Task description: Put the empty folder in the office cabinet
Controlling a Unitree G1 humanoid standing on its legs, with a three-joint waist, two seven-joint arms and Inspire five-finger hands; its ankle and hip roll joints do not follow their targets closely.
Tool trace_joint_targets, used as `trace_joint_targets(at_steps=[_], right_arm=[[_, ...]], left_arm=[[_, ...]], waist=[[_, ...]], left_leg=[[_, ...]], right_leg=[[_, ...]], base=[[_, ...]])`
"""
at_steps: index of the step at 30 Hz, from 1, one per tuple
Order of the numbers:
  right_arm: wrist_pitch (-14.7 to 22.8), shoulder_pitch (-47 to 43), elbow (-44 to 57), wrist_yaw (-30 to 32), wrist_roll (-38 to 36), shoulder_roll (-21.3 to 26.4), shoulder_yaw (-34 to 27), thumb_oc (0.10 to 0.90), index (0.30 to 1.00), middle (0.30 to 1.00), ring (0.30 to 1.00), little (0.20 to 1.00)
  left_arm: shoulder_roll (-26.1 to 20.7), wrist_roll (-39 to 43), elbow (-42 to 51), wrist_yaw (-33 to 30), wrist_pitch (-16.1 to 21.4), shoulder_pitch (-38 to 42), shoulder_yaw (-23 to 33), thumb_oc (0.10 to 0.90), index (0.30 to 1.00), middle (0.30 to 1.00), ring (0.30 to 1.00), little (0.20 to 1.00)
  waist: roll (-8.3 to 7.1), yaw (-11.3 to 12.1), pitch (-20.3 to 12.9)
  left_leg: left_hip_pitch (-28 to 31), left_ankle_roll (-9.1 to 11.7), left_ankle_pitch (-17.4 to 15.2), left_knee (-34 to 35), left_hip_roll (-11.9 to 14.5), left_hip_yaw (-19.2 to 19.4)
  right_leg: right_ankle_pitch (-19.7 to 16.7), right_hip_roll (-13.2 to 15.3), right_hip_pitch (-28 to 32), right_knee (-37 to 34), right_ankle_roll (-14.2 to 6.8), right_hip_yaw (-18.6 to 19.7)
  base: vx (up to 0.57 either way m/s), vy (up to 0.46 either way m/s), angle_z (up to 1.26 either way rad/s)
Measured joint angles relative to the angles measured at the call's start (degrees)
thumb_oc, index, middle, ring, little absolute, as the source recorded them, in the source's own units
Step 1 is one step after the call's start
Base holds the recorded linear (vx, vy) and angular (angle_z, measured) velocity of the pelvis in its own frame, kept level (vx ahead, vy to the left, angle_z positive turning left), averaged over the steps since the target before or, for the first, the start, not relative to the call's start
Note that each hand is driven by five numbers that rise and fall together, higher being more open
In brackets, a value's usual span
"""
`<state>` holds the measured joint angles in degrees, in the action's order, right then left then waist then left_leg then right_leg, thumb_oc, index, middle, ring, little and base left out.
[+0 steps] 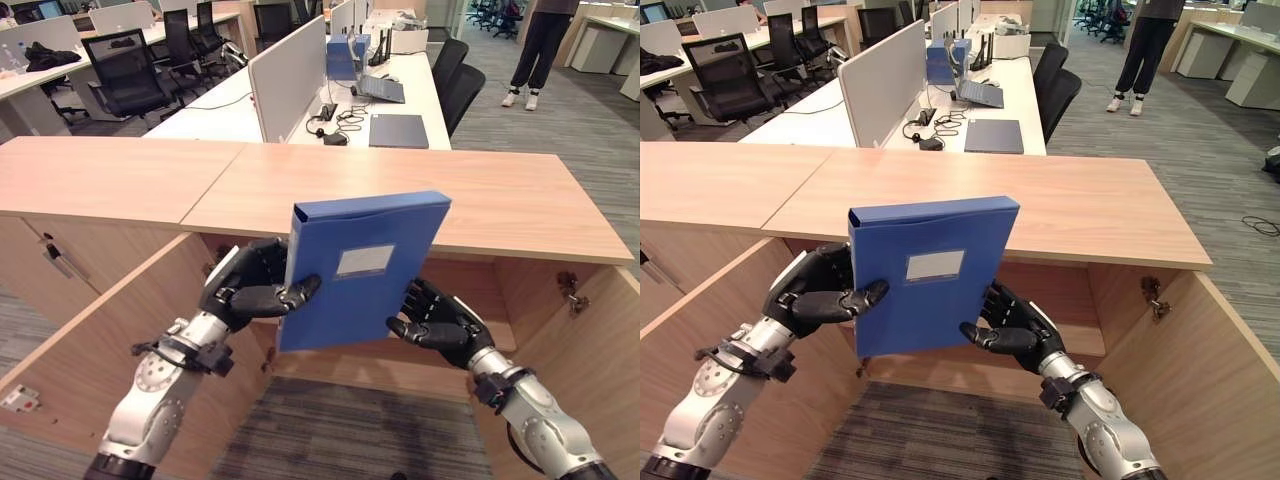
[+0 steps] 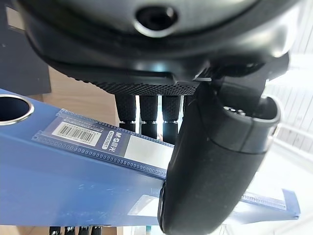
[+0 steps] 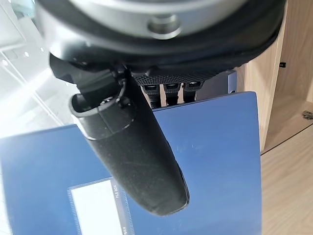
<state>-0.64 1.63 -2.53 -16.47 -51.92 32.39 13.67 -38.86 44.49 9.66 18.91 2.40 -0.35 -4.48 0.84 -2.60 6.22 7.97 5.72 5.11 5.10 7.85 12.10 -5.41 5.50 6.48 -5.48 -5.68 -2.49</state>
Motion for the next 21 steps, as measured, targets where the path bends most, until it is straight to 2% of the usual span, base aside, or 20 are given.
trace_joint_targets(at_steps=[7,16,21], right_arm=[[0.2,-0.6,-0.5,-0.6,0.0,0.0,0.6,0.8,0.9,0.9,0.9,0.9],[2.4,-2.4,-4.3,-0.7,0.1,-0.8,1.0,0.8,0.9,0.9,0.9,0.9],[2.4,-2.7,-4.9,-0.6,0.1,-1.1,1.5,0.8,0.9,0.9,0.9,0.9]], left_arm=[[-5.1,3.2,2.5,5.0,-2.5,2.3,-3.5,0.4,0.3,0.3,0.3,0.3],[-5.3,4.6,2.6,5.6,-4.8,4.4,-5.0,0.4,0.3,0.3,0.3,0.3],[-5.3,4.9,2.6,5.5,-5.1,4.4,-5.6,0.4,0.3,0.3,0.3,0.3]], waist=[[0.04,0.0,0.0],[0.05,0.0,0.0],[0.05,0.1,0.0]], left_leg=[[-0.7,0.0,0.3,0.0,-0.1,-1.3],[-0.8,0.2,0.4,0.0,0.0,-1.4],[-0.8,0.1,0.4,0.0,0.0,-1.5]], right_leg=[[0.0,0.1,0.0,0.0,0.0,-1.1],[0.0,0.0,0.1,0.0,0.0,-1.3],[0.0,0.0,0.1,0.0,0.1,-1.4]], base=[[0.0,-0.003,0.08],[0.0,-0.001,0.01],[0.0,0.0,0.0]])
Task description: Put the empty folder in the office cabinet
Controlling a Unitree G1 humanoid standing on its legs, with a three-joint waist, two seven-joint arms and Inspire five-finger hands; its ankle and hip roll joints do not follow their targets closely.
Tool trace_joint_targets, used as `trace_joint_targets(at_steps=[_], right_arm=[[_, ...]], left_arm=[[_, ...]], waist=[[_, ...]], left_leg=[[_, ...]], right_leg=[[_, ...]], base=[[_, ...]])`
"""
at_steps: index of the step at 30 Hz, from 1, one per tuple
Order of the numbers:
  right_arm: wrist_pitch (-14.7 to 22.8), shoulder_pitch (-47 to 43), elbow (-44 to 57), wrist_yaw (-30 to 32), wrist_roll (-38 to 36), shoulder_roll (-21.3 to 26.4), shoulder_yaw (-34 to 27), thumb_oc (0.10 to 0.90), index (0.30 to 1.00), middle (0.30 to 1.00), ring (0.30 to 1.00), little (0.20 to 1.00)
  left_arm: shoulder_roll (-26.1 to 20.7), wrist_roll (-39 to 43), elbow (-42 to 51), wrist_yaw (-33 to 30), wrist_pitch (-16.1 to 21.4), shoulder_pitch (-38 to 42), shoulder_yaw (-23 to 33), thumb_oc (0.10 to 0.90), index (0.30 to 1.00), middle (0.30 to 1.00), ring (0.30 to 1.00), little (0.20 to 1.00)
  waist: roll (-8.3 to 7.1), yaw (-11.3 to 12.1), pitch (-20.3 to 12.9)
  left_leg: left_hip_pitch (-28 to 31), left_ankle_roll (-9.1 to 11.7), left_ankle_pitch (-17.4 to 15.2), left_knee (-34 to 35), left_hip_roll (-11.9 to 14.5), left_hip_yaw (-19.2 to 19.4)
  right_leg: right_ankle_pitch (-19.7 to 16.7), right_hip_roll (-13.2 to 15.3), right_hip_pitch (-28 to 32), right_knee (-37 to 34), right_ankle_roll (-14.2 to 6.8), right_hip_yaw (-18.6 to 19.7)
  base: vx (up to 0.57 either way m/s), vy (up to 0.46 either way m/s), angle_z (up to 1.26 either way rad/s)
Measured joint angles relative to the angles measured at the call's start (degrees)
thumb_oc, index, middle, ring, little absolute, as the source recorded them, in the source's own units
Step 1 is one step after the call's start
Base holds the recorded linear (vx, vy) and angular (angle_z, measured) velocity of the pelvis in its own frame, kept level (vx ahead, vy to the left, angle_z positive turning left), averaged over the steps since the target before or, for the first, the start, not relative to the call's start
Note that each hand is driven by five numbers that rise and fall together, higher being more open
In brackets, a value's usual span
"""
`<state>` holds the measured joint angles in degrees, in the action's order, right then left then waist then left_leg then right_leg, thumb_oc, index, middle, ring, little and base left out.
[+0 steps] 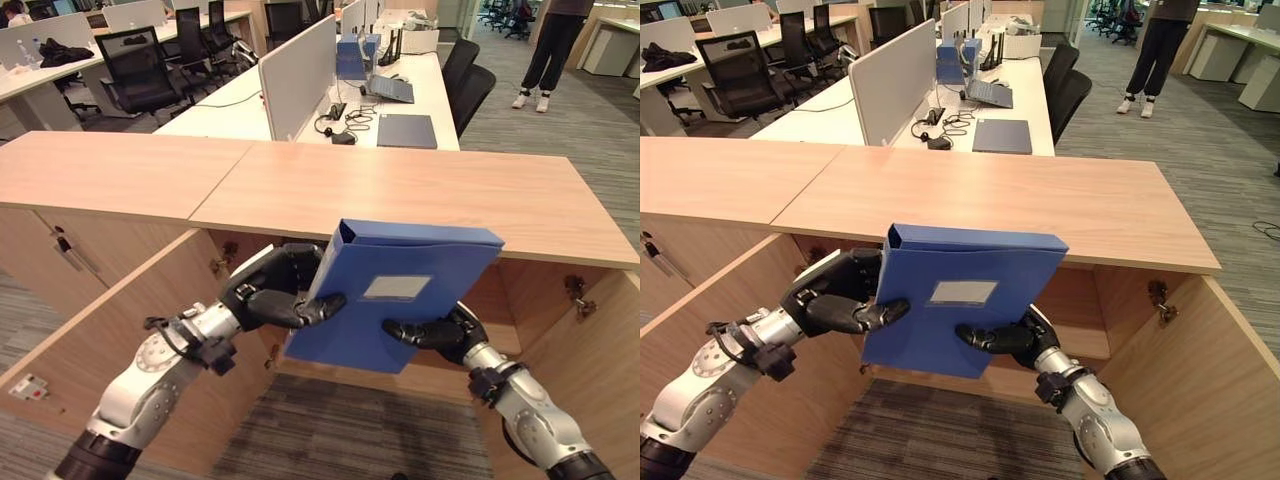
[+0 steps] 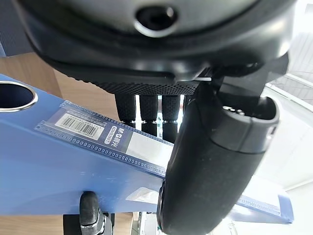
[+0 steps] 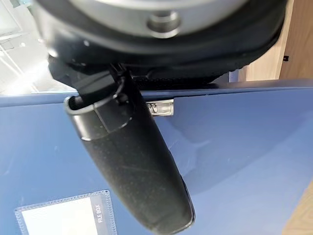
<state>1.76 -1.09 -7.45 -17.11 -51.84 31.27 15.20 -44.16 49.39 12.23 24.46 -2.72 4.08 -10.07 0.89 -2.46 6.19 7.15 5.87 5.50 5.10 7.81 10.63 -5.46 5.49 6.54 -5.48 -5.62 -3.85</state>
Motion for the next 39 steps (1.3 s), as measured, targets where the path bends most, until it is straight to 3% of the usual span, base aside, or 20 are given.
trace_joint_targets(at_steps=[5,6,21,23,24,30,39], right_arm=[[0.0,0.0,0.1,0.0,-0.1,-0.8,0.0,0.8,0.9,0.9,0.9,0.9],[0.0,0.0,0.4,0.1,-0.1,-1.4,0.0,0.4,0.3,0.3,0.3,0.3],[0.1,0.2,2.6,-0.1,-1.3,-1.6,1.1,0.4,0.3,0.3,0.3,0.3],[0.1,0.2,3.4,-0.1,-1.3,-1.1,1.0,0.4,0.3,0.3,0.3,0.3],[0.1,0.2,3.7,-0.1,-1.3,-1.1,1.0,0.4,0.3,0.3,0.3,0.3],[-0.6,1.0,5.0,-0.6,0.0,1.3,0.5,0.4,0.3,0.3,0.3,0.3],[-4.7,6.3,4.9,-1.1,4.0,-1.8,0.1,0.4,0.3,0.3,0.3,0.3]], left_arm=[[0.1,1.6,-0.1,0.0,0.0,0.0,0.0,0.4,0.3,0.3,0.3,0.3],[0.6,2.0,-0.3,0.0,0.0,0.0,0.2,0.4,0.3,0.3,0.3,0.3],[4.7,4.3,-0.6,0.0,0.2,-0.3,1.6,0.4,0.3,0.3,0.3,0.3],[5.1,4.7,-0.6,0.0,0.3,-0.4,2.0,0.507,0.46,0.46,0.46,0.46],[5.2,4.7,-0.6,0.0,0.4,-0.6,2.5,0.8,0.9,0.9,0.9,0.9],[9.8,4.0,-1.3,-0.7,2.1,-3.8,3.7,0.8,0.9,0.9,0.9,0.9],[16.8,-11.6,-10.6,-6.1,4.4,-8.4,3.0,0.8,0.9,0.9,0.9,0.9]], waist=[[0.0,0.1,0.0],[0.0,0.1,0.0],[0.04,0.2,0.0],[0.05,0.2,0.0],[0.05,0.2,0.0],[0.11,0.0,-0.1],[0.15,-0.2,-0.2]], left_leg=[[-0.1,-0.1,0.1,0.0,0.0,-0.1],[-0.1,-0.1,0.1,0.0,0.0,-0.2],[-0.1,-0.2,0.2,0.0,0.0,-0.4],[-0.1,-0.2,0.2,0.0,-0.1,-0.4],[-0.1,-0.2,0.2,0.0,0.0,-0.4],[-0.1,-0.2,0.2,0.0,0.0,-0.3],[-0.3,-0.1,0.0,0.0,0.1,-0.2]], right_leg=[[0.0,0.0,0.0,0.0,0.0,-0.1],[0.0,0.0,0.0,0.0,0.0,-0.1],[0.0,0.0,0.1,0.0,0.0,-0.2],[0.0,0.0,0.1,0.0,0.0,-0.2],[0.0,0.0,0.1,0.0,0.0,-0.2],[0.0,0.0,0.1,0.0,0.0,-0.1],[0.0,-0.1,-0.3,0.0,0.1,0.0]], base=[[0.0,0.0,0.0],[0.0,0.0,0.0],[0.0,0.0,0.0],[0.0,0.0,0.0],[0.0,0.0,0.0],[0.0,0.0,0.0],[0.01,-0.003,0.0]])
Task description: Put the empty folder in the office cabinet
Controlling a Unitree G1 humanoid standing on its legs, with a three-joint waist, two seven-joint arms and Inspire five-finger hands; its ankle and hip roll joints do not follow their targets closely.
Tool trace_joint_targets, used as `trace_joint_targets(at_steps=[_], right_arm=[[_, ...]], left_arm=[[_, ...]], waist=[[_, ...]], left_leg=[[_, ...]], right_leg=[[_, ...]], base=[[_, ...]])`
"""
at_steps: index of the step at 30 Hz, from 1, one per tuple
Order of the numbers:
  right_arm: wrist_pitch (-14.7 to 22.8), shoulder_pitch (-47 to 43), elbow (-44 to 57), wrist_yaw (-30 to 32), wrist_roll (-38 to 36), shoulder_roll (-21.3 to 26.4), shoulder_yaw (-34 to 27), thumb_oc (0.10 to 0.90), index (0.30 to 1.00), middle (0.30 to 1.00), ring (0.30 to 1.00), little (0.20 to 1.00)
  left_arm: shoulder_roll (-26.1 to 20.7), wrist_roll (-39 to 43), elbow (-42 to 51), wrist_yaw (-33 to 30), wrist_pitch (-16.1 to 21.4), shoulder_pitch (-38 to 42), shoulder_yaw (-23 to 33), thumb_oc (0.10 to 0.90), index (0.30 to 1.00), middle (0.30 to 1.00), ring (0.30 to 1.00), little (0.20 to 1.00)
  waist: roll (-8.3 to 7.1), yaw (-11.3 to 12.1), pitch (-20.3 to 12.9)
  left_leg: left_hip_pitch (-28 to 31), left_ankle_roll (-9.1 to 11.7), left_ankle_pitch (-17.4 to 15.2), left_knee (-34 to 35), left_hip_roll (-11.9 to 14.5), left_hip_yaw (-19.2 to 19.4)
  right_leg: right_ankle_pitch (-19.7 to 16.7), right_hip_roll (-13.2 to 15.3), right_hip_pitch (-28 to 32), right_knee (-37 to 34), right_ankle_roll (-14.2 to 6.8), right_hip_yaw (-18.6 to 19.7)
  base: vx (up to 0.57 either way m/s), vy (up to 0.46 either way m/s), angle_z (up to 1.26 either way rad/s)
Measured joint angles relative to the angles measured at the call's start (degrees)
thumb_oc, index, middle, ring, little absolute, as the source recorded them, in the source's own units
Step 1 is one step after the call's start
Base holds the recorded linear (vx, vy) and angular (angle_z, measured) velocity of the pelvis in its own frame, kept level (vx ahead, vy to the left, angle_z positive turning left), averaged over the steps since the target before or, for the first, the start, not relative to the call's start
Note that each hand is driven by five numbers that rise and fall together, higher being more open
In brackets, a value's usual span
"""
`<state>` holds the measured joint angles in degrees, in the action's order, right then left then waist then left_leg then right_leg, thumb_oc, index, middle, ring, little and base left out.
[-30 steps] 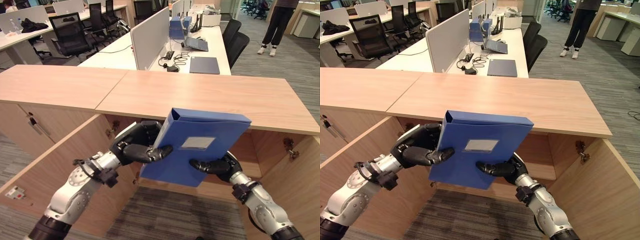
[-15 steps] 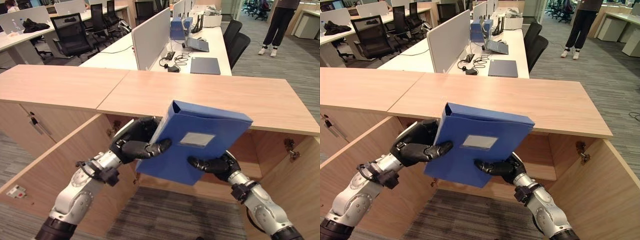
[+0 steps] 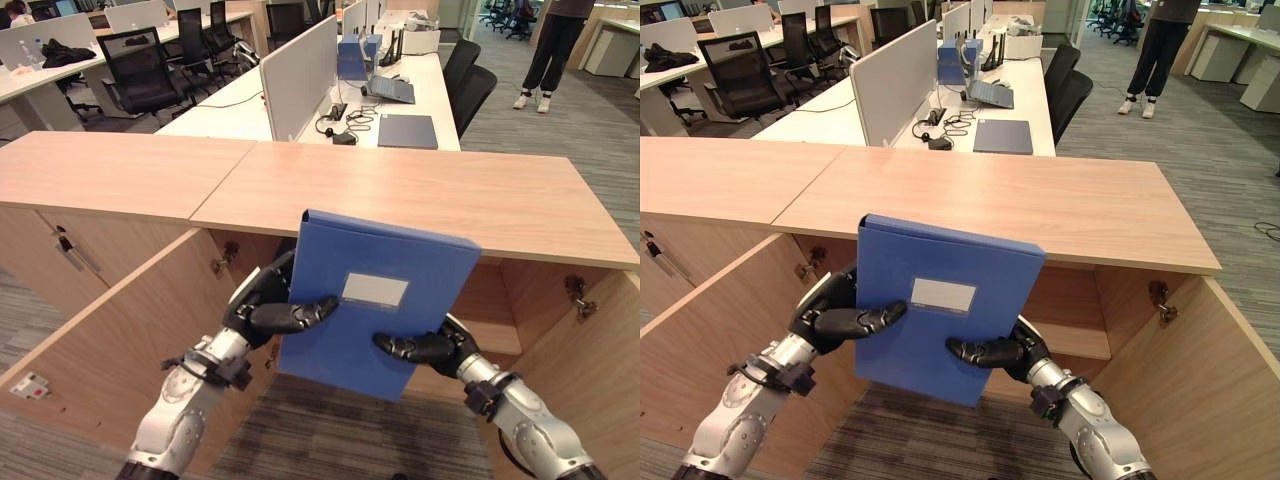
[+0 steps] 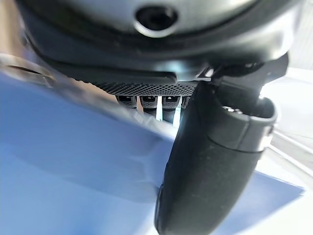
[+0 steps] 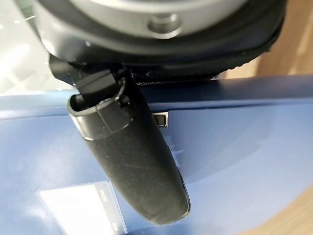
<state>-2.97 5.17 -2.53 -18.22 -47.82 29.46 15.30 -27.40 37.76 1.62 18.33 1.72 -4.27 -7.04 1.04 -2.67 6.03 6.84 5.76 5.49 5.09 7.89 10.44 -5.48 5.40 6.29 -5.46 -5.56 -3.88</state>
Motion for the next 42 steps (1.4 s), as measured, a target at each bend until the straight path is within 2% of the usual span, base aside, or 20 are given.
trace_joint_targets(at_steps=[4,9,11,12,13,16,19,22,24,31,38,39,40,42], right_arm=[[-0.3,2.1,-0.6,1.6,0.6,-1.3,-0.7,0.4,0.3,0.3,0.3,0.3],[-0.9,6.2,-1.9,0.9,0.9,-1.1,-0.9,0.4,0.3,0.3,0.3,0.3],[-1.2,6.3,-2.5,0.5,1.6,-1.0,-0.9,0.4,0.3,0.3,0.3,0.3],[-2.2,8.0,-4.8,-1.2,3.0,-0.9,-1.9,0.4,0.3,0.3,0.3,0.3],[-2.6,8.2,-5.7,-1.4,3.3,-1.0,-1.9,0.4,0.3,0.3,0.3,0.3],[-2.5,10.4,-11.0,-2.3,3.9,-3.8,-3.7,0.4,0.3,0.3,0.3,0.3],[-2.9,11.7,-13.3,-1.3,4.3,-4.9,-4.6,0.4,0.3,0.3,0.3,0.3],[-0.6,11.6,-21.3,2.8,2.7,-12.2,-9.6,0.4,0.3,0.3,0.3,0.3],[-0.2,11.6,-23.1,6.1,0.2,-13.9,-10.6,0.4,0.3,0.3,0.3,0.3],[1.9,12.2,-23.2,9.8,-6.0,-15.4,-10.5,0.4,0.3,0.3,0.3,0.3],[3.5,12.1,-25.4,10.9,-6.7,-15.0,-10.4,0.4,0.3,0.3,0.3,0.3],[3.6,12.2,-25.4,11.0,-6.7,-14.8,-10.5,0.4,0.3,0.3,0.3,0.3],[3.7,12.3,-25.4,11.1,-6.9,-14.8,-10.5,0.4,0.3,0.3,0.3,0.3],[3.8,12.0,-25.4,11.1,-7.4,-14.3,-10.5,0.4,0.3,0.3,0.3,0.3]], left_arm=[[0.3,-7.3,-6.0,-0.4,0.6,-2.1,0.0,0.8,0.9,0.9,0.9,0.9],[1.4,-19.8,-19.6,-1.5,0.7,-4.5,0.1,0.8,0.9,0.9,0.9,0.9],[1.4,-21.3,-20.3,-1.6,0.5,-5.0,0.1,0.8,0.9,0.9,0.9,0.9],[2.2,-23.4,-23.6,-1.4,0.5,-6.8,0.1,0.8,0.9,0.9,0.9,0.9],[2.4,-23.5,-25.3,-1.5,0.0,-6.9,0.0,0.8,0.9,0.9,0.9,0.9],[2.5,-25.5,-28.8,-1.6,-0.4,-8.1,0.0,0.8,0.9,0.9,0.9,0.9],[3.1,-27.7,-31.1,-2.1,-0.7,-8.3,-0.1,0.8,0.9,0.9,0.9,0.9],[7.6,-27.8,-40.5,-5.2,0.0,-7.4,0.0,0.8,0.9,0.9,0.9,0.9],[9.4,-27.8,-42.8,-6.3,-0.7,-8.1,-1.0,0.8,0.9,0.9,0.9,0.9],[13.8,-27.1,-53.5,-9.4,-0.4,-7.3,-1.8,0.8,0.9,0.9,0.9,0.9],[14.3,-27.5,-59.8,-10.7,0.0,-6.2,-1.8,0.8,0.9,0.9,0.9,0.9],[14.3,-28.4,-60.8,-10.8,0.1,-5.7,-1.8,0.8,0.9,0.9,0.9,0.9],[14.2,-29.2,-61.3,-11.2,0.1,-4.8,-1.8,0.8,0.9,0.9,0.9,0.9],[14.2,-29.2,-62.6,-11.5,0.3,-3.8,-1.7,0.8,0.9,0.9,0.9,0.9]], waist=[[-0.09,-0.2,-0.1],[-0.7,-0.3,-0.6],[-0.93,-0.3,-1.0],[-1.75,-0.3,-1.5],[-1.87,-0.4,-1.6],[-2.11,-0.5,-1.9],[-1.6,-0.8,-2.1],[-0.43,-2.0,-3.2],[0.24,-2.3,-3.4],[1.02,-3.3,-3.8],[1.56,-3.4,-3.8],[2.22,-3.3,-3.4],[2.06,-3.4,-3.1],[2.78,-3.2,-2.5]], left_leg=[[-0.1,0.0,-0.2,0.0,0.1,0.2],[-0.4,0.0,-0.2,0.0,0.2,0.3],[-0.7,0.1,0.0,0.0,0.1,0.3],[-0.7,0.1,-0.1,0.0,0.1,0.3],[-0.7,0.1,-0.1,0.0,0.1,0.3],[-0.8,-0.1,-0.3,0.0,0.2,0.3],[-1.4,-0.1,-0.3,0.0,0.3,0.4],[-1.8,-0.1,-0.2,0.0,0.3,0.4],[-1.9,-0.1,-0.2,0.0,0.3,0.6],[-2.6,0.3,0.0,0.0,1.5,0.5],[-2.3,1.0,0.2,0.0,2.9,1.2],[-3.1,1.4,0.2,-1.0,3.5,0.6],[-3.8,1.8,-0.2,-2.1,3.6,0.4],[-5.4,3.1,-0.8,-5.0,5.0,0.2]], right_leg=[[0.0,0.0,-0.2,0.0,0.0,0.1],[0.0,0.0,-0.6,0.0,0.0,0.2],[0.0,0.0,-0.9,0.0,0.0,0.1],[0.0,0.1,-0.9,0.0,0.0,0.1],[0.1,0.1,-0.9,0.0,0.0,0.1],[0.0,0.2,-1.1,0.0,0.0,0.2],[0.0,0.3,-1.9,0.0,0.0,0.3],[0.0,0.3,-1.9,0.0,0.0,0.4],[0.0,0.3,-2.1,0.0,0.0,0.5],[0.0,-0.9,-2.9,0.0,0.1,1.0],[0.0,-2.3,-2.8,0.1,1.2,1.9],[0.3,-3.3,-3.2,0.9,1.7,1.8],[0.4,-3.2,-3.2,0.9,1.9,1.7],[1.4,-4.6,-4.5,3.4,3.0,1.7]], base=[[0.0,-0.004,-0.01],[-0.01,-0.02,0.0],[0.02,-0.011,0.0],[0.0,0.0,0.0],[0.0,0.0,0.0],[0.0,-0.011,0.0],[0.0,-0.028,0.0],[0.0,-0.047,-0.01],[0.02,-0.054,-0.05],[0.01,-0.067,-0.02],[-0.02,-0.113,-0.04],[-0.03,-0.133,0.12],[0.01,-0.131,0.1],[0.1,-0.077,0.07]])
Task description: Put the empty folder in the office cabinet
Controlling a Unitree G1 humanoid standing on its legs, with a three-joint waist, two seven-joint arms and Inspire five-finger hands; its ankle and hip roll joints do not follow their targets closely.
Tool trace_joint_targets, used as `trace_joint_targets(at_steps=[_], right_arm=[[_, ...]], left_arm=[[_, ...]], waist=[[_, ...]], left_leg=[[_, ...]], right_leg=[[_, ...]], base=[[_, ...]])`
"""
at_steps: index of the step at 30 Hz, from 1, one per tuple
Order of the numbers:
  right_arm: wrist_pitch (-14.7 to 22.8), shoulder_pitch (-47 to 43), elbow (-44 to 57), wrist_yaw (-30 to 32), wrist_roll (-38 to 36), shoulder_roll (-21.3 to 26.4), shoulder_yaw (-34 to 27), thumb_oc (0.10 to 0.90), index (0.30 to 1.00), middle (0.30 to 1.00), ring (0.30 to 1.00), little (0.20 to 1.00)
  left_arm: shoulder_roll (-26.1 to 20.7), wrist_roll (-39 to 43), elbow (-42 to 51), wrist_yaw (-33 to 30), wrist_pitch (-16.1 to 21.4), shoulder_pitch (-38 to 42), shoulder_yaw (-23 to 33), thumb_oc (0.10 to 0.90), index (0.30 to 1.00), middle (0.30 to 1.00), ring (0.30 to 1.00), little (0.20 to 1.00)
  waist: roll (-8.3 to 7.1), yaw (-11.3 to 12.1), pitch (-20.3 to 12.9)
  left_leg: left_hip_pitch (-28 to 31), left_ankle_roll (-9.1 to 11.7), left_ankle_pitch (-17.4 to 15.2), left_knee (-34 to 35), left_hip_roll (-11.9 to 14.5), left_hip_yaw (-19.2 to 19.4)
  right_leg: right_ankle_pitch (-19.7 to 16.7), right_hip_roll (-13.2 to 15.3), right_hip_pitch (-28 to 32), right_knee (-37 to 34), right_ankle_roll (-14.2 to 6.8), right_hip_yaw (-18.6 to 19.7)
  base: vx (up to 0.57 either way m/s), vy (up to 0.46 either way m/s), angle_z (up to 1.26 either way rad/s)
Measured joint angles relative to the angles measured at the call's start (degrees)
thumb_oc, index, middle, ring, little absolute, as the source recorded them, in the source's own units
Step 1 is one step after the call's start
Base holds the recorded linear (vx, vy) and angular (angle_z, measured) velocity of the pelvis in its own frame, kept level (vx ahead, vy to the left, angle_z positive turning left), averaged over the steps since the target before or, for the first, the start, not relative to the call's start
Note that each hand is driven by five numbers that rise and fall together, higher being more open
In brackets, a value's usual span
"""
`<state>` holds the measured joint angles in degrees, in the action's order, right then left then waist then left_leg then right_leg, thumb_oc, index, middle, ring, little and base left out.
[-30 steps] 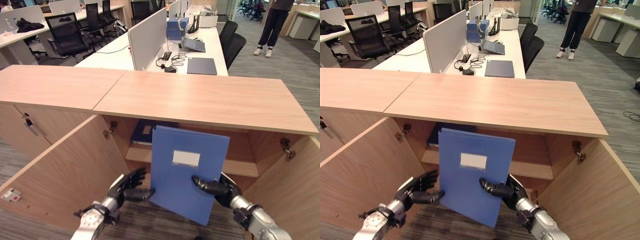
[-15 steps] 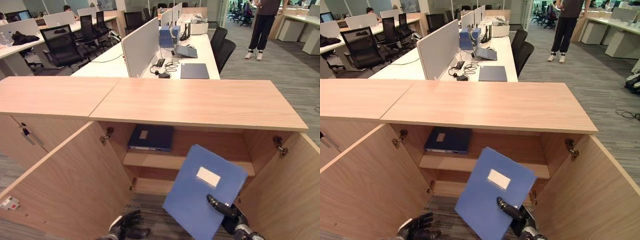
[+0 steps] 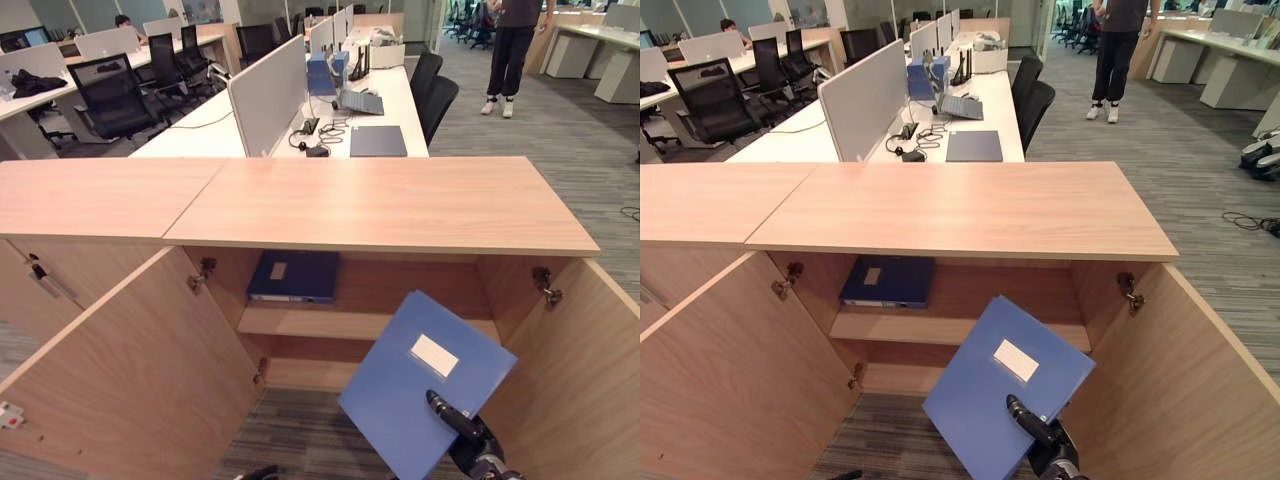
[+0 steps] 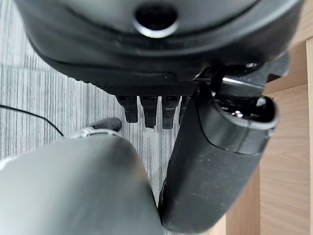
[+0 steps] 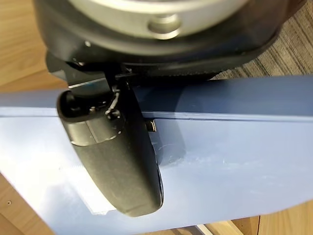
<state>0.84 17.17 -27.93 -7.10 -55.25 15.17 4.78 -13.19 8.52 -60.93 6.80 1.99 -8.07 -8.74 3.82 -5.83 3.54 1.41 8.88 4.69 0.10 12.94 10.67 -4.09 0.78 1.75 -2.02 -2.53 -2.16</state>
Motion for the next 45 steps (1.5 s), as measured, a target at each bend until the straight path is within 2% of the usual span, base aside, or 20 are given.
trace_joint_targets(at_steps=[2,4,6,7,8,9,12,14,17,18,21,23,24,28,30,34,36,38,41,45], right_arm=[[0.2,-1.0,-0.4,0.1,-0.1,0.0,-1.3,0.4,0.3,0.3,0.3,0.3],[0.5,-1.5,-0.5,0.2,0.0,1.5,-1.4,0.4,0.3,0.3,0.3,0.3],[1.1,-2.7,0.1,0.1,0.0,5.3,-1.8,0.4,0.3,0.3,0.3,0.3],[1.1,-3.8,-1.0,0.4,-0.3,3.8,-1.6,0.4,0.3,0.3,0.3,0.3],[1.3,-3.6,-2.7,0.7,-0.8,1.5,-0.9,0.4,0.3,0.3,0.3,0.3],[1.2,-4.4,-4.1,0.7,-0.9,1.3,-1.0,0.4,0.3,0.3,0.3,0.3],[1.4,-7.4,-5.6,1.7,-1.0,1.1,-1.4,0.4,0.3,0.3,0.3,0.3],[0.6,-7.4,-7.0,1.9,0.1,1.1,-1.0,0.4,0.3,0.3,0.3,0.3],[0.1,-7.6,-8.6,2.0,1.4,1.5,-0.9,0.4,0.3,0.3,0.3,0.3],[0.0,-7.3,-8.2,1.9,1.8,2.1,-0.1,0.4,0.3,0.3,0.3,0.3],[-0.7,-7.8,-9.5,1.7,3.5,2.3,1.8,0.4,0.3,0.3,0.3,0.3],[-1.6,-7.7,-10.4,1.5,4.0,-0.9,2.6,0.4,0.3,0.3,0.3,0.3],[-1.7,-7.8,-10.5,1.5,4.3,-1.6,2.6,0.4,0.3,0.3,0.3,0.3],[-2.0,-10.0,-10.7,1.4,5.7,-1.9,3.6,0.4,0.3,0.3,0.3,0.3],[-1.2,-10.9,-12.0,1.5,5.5,-2.8,3.1,0.4,0.3,0.3,0.3,0.3],[0.5,-12.5,-13.0,1.7,5.4,-3.5,2.6,0.4,0.3,0.3,0.3,0.3],[1.1,-13.5,-12.7,1.6,4.4,-3.8,2.6,0.4,0.3,0.3,0.3,0.3],[2.1,-13.3,-12.3,1.7,3.1,-3.8,2.5,0.4,0.3,0.3,0.3,0.3],[2.4,-11.9,-12.6,2.5,2.3,-3.1,2.4,0.4,0.3,0.3,0.3,0.3],[2.4,-9.7,-12.6,3.3,2.2,-3.3,2.3,0.4,0.3,0.3,0.3,0.3]], left_arm=[[0.0,0.0,-2.5,-0.1,0.5,3.7,1.6,0.8,0.9,0.9,0.9,0.9],[0.7,-1.1,-2.8,0.0,0.6,4.6,1.3,0.8,0.9,0.9,0.9,0.9],[2.8,-2.5,-3.3,0.0,0.8,5.6,0.4,0.8,0.9,0.9,0.9,0.9],[1.7,-2.7,-1.9,-0.1,1.1,4.8,0.5,0.8,0.9,0.9,0.9,0.9],[-1.8,-2.2,0.9,-0.1,2.3,4.3,-0.2,0.8,0.9,0.9,0.9,0.9],[-1.6,-2.1,0.9,-0.2,2.2,5.5,0.0,0.8,0.9,0.9,0.9,0.9],[-1.1,-2.3,0.9,-0.3,1.8,7.6,-0.5,0.8,0.9,0.9,0.9,0.9],[-0.9,-2.8,1.4,-0.4,1.5,7.5,-0.7,0.8,0.9,0.9,0.9,0.9],[0.6,-3.0,4.3,-1.2,1.6,6.6,-0.8,0.8,0.9,0.9,0.9,0.9],[1.1,-3.3,5.0,-1.2,1.2,5.8,-0.8,0.8,0.9,0.9,0.9,0.9],[0.0,-3.3,5.4,-1.2,0.5,5.5,-0.2,0.8,0.9,0.9,0.9,0.9],[-3.0,-5.0,5.2,-1.6,0.3,6.8,-1.2,0.8,0.9,0.9,0.9,0.9],[-3.9,-5.0,5.1,-1.6,0.3,6.8,-1.3,0.8,0.9,0.9,0.9,0.9],[-3.4,-5.3,5.5,-1.5,-0.3,7.8,-4.2,0.8,0.9,0.9,0.9,0.9],[-2.5,-6.7,5.4,-3.0,3.7,4.4,-4.8,0.8,0.9,0.9,0.9,0.9],[-1.6,-7.2,4.8,-5.1,4.7,3.5,-4.6,0.8,0.9,0.9,0.9,0.9],[-1.0,-7.3,4.4,-5.4,4.6,3.5,-4.7,0.8,0.9,0.9,0.9,0.9],[-0.2,-8.5,3.7,-6.5,4.7,3.5,-4.5,0.8,0.9,0.9,0.9,0.9],[0.3,-8.9,2.6,-7.0,5.6,3.7,-4.5,0.8,0.9,0.9,0.9,0.9],[-0.7,-10.1,2.1,-7.8,7.0,3.8,-4.4,0.8,0.9,0.9,0.9,0.9]], waist=[[-1.87,0.1,2.2],[-1.97,0.5,2.9],[4.26,2.2,4.4],[1.98,3.3,5.2],[-4.31,4.1,5.9],[-4.18,4.4,6.3],[-4.2,5.5,7.1],[-4.24,6.4,7.7],[-1.89,8.7,8.1],[-0.54,9.3,7.5],[-3.14,9.9,6.5],[-7.96,8.1,5.2],[-9.09,8.0,4.5],[-7.09,7.7,4.3],[-6.49,9.6,4.4],[-5.25,11.4,5.1],[-4.36,11.3,5.8],[-3.24,9.9,5.9],[-2.55,8.1,6.9],[-4.18,7.3,8.1]], left_leg=[[-5.6,1.7,0.8,-10.6,0.0,0.0],[-6.5,1.0,-0.4,-9.5,-2.3,0.6],[-5.5,-2.5,-7.0,-3.5,-0.9,-0.2],[-5.3,-1.9,-3.6,-4.4,-1.6,0.2],[-6.3,-0.9,-3.4,-8.3,-4.5,0.1],[-7.1,-1.1,-2.9,-9.6,-4.1,-1.1],[-10.1,0.1,-1.8,-1.9,-4.2,-1.5],[-9.8,-0.1,-0.1,4.1,-3.7,-1.3],[-9.9,-0.1,1.0,3.1,-1.6,-0.6],[-9.2,-0.9,-1.5,1.6,-2.0,-0.6],[-9.2,-3.6,2.1,-2.3,-4.9,2.4],[-8.2,-9.5,0.5,-2.4,-10.1,6.0],[-8.2,-10.7,-0.3,-2.8,-11.2,6.7],[-6.1,-12.9,-1.9,-0.7,-13.7,7.7],[-5.2,-13.5,-2.5,0.2,-14.2,6.0],[-4.6,-13.7,-2.5,0.9,-13.9,2.9],[-2.2,-14.5,-2.8,3.9,-13.5,2.6],[-2.5,-14.1,-2.3,4.5,-12.8,2.1],[-2.4,-13.6,-2.3,4.5,-12.3,0.0],[-1.0,-9.7,-2.0,4.5,-12.3,-2.0]], right_leg=[[1.4,1.4,-1.1,1.3,1.2,0.1],[1.6,3.4,-0.7,-0.8,0.8,0.5],[5.2,-0.6,-4.3,8.9,0.5,1.5],[11.5,-0.6,-9.1,25.2,0.1,1.4],[21.5,2.4,-9.0,31.1,4.1,1.2],[22.0,2.2,-9.1,31.8,3.8,0.4],[18.8,0.9,-7.7,23.5,5.6,3.9],[14.6,0.5,-3.6,17.0,4.3,8.7],[15.3,0.5,1.7,12.0,3.6,12.6],[16.1,0.9,2.5,11.3,1.3,14.3],[18.0,6.2,3.5,9.0,-0.2,17.3],[18.3,10.6,3.9,14.1,-6.0,17.1],[17.8,11.3,4.4,13.8,-6.6,17.1],[12.9,12.3,2.4,19.0,-12.4,17.3],[11.2,11.6,-1.8,28.8,-13.2,14.2],[6.5,9.8,-3.6,33.9,-13.1,12.1],[8.6,11.9,-7.2,39.1,-12.8,5.5],[14.9,12.9,-8.0,28.8,-9.9,-2.8],[13.2,11.5,-10.1,17.0,-9.5,-2.4],[1.3,13.8,-10.1,0.1,-9.1,-1.9]], base=[[0.18,0.015,0.14],[0.22,0.044,-0.18],[0.17,0.027,-0.55],[0.28,0.015,-0.31],[0.38,0.023,0.01],[0.2,0.012,0.33],[0.41,0.058,-0.06],[0.4,0.079,-0.17],[0.39,0.138,-0.72],[0.4,0.194,-0.84],[0.26,0.122,-0.91],[0.29,0.139,-0.44],[0.31,0.153,-0.22],[0.14,0.072,-0.07],[0.12,0.022,0.33],[0.18,0.071,0.4],[0.23,-0.015,-0.19],[0.21,-0.076,0.07],[0.17,-0.122,0.39],[0.11,-0.118,0.36]])
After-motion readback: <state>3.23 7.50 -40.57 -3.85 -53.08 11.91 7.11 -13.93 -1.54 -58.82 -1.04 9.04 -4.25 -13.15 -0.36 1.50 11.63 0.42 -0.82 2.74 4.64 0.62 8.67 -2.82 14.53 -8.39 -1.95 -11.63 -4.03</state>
